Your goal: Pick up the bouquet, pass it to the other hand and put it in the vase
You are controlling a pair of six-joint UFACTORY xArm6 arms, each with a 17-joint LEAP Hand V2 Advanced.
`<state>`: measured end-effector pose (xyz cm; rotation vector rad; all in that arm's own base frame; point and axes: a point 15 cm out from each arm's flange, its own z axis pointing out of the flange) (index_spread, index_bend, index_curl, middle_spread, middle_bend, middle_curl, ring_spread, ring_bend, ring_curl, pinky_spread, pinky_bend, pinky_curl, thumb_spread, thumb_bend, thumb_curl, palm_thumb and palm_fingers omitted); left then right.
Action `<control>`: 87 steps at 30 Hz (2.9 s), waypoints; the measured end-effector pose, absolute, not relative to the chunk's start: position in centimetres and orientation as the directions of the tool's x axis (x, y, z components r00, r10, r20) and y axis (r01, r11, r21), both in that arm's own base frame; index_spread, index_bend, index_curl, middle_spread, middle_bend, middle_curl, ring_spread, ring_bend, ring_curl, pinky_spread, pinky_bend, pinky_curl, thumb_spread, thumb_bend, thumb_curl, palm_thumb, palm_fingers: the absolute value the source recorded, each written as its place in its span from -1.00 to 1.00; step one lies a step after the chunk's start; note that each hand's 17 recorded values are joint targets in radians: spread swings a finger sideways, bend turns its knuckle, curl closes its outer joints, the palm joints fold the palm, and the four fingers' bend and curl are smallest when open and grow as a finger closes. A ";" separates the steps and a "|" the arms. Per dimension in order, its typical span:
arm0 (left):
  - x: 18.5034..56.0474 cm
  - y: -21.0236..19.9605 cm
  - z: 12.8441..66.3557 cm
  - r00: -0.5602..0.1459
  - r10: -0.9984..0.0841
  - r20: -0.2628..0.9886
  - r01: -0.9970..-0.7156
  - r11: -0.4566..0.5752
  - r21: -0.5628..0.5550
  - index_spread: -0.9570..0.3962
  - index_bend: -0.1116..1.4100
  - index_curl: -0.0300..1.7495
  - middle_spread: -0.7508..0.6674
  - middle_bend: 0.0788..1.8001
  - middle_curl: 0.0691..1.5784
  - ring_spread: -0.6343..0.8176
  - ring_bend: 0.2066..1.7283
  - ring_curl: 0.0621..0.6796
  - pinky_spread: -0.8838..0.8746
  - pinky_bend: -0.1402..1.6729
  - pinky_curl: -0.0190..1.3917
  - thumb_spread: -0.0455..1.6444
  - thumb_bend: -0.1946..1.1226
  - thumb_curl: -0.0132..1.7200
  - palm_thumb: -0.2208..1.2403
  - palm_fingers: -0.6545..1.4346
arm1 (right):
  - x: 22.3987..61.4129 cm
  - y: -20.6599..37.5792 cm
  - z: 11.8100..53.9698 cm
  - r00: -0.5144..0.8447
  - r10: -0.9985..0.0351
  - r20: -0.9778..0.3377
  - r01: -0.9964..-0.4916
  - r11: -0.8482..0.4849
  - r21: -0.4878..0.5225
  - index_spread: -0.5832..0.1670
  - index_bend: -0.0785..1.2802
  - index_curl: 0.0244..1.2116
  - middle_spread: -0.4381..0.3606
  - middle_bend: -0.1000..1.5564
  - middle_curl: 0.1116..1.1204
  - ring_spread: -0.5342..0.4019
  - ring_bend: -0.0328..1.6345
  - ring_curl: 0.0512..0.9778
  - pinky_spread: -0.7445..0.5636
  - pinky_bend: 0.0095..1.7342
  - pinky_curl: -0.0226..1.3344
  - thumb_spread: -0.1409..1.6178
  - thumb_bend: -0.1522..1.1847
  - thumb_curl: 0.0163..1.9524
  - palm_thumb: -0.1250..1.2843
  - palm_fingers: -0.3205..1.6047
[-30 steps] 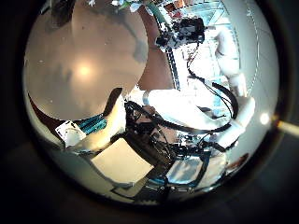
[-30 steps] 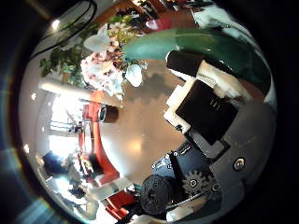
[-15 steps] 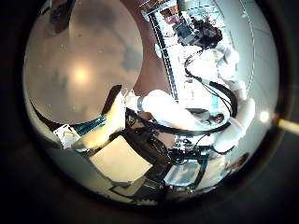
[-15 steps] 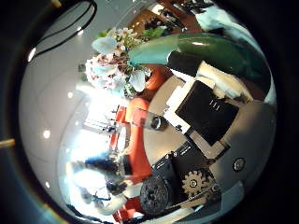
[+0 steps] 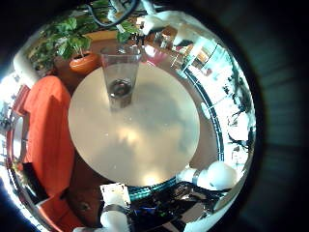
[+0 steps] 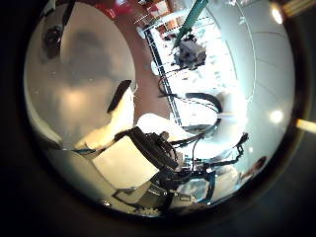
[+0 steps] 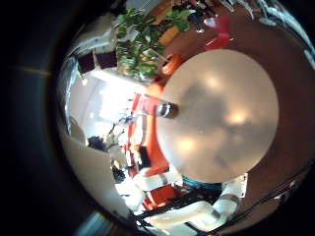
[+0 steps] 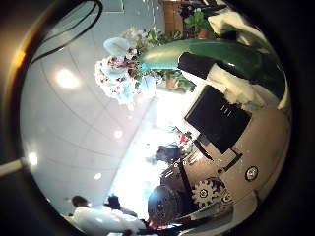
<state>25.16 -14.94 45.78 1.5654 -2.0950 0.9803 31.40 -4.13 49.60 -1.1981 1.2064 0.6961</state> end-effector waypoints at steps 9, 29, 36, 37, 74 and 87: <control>27.1 -18.1 48.9 -0.306 -0.457 0.835 -0.949 0.080 -0.304 0.54 -0.65 -0.58 0.34 -0.75 -0.58 0.39 -0.49 -0.60 0.46 -0.62 -0.58 0.31 -0.76 -0.59 -0.27 -0.04 | 30.1 1.4 48.8 0.328 0.008 -0.945 -0.944 0.049 -0.327 -0.05 0.83 0.48 -0.20 0.81 0.25 -0.22 0.83 0.26 -0.17 0.58 -0.05 0.22 -0.78 -0.04 0.69 0.53; 28.2 -20.9 54.3 -0.224 0.036 0.974 -0.959 0.173 -0.227 0.64 -0.65 -0.63 0.43 -0.70 -0.57 0.49 -0.45 -0.65 0.50 -0.56 -0.54 0.15 -0.75 -0.60 -0.39 -0.09 | 28.7 11.0 43.8 0.251 0.013 -0.968 -0.912 -0.330 -0.241 -0.03 0.85 0.46 -0.19 0.82 0.23 -0.22 0.83 0.28 -0.15 0.52 0.09 0.24 -0.78 0.01 0.70 0.53; 28.3 -21.6 54.9 -0.115 0.146 0.982 -0.966 0.213 -0.145 0.31 -0.50 -0.56 -0.08 -0.24 -0.40 -0.19 -0.24 -0.62 0.04 -0.38 -0.53 0.18 -0.59 -0.53 0.01 0.74 | 29.9 12.2 42.1 0.248 -0.031 -0.968 -0.917 -0.329 -0.225 -0.03 0.85 0.46 -0.19 0.83 0.22 -0.23 0.83 0.29 -0.15 0.51 0.14 0.24 -0.79 0.02 0.68 0.52; 28.1 -21.7 55.1 -0.091 0.164 0.982 -0.965 0.229 -0.128 0.24 -0.48 -0.53 -0.14 -0.22 -0.35 -0.32 -0.09 -0.44 -0.07 -0.25 -0.44 0.18 -0.56 -0.51 0.11 0.83 | 30.2 12.2 41.8 0.251 -0.042 -0.967 -0.920 -0.320 -0.225 -0.03 0.85 0.46 -0.19 0.83 0.22 -0.23 0.83 0.29 -0.15 0.51 0.15 0.24 -0.79 0.01 0.68 0.52; 39.7 -9.2 63.2 -0.459 -0.282 0.842 -0.811 -0.254 -0.527 -0.54 0.28 0.24 -0.69 0.25 0.22 -0.67 0.78 0.57 -0.63 0.51 0.37 0.25 -0.55 -0.07 0.71 0.61 | 33.1 5.0 35.2 0.118 -0.043 -0.992 -0.993 -0.018 -0.117 -0.59 -0.36 -0.29 -0.09 -0.21 -0.45 0.08 0.03 -0.43 0.68 -0.15 -0.36 0.33 -0.81 -0.43 0.26 -0.57; 43.3 -10.1 59.4 -0.406 -0.257 0.877 -0.849 -0.249 -0.466 -0.58 0.19 0.33 -0.71 0.21 0.26 -0.67 0.77 0.55 -0.67 0.45 0.46 0.27 -0.62 -0.02 0.73 0.63 | 32.8 4.8 34.8 0.116 -0.049 -0.992 -0.993 -0.021 -0.115 -0.59 -0.50 -0.37 -0.09 -0.35 -0.52 0.13 -0.11 -0.54 0.73 -0.28 -0.48 0.33 -0.81 -0.46 0.26 -0.46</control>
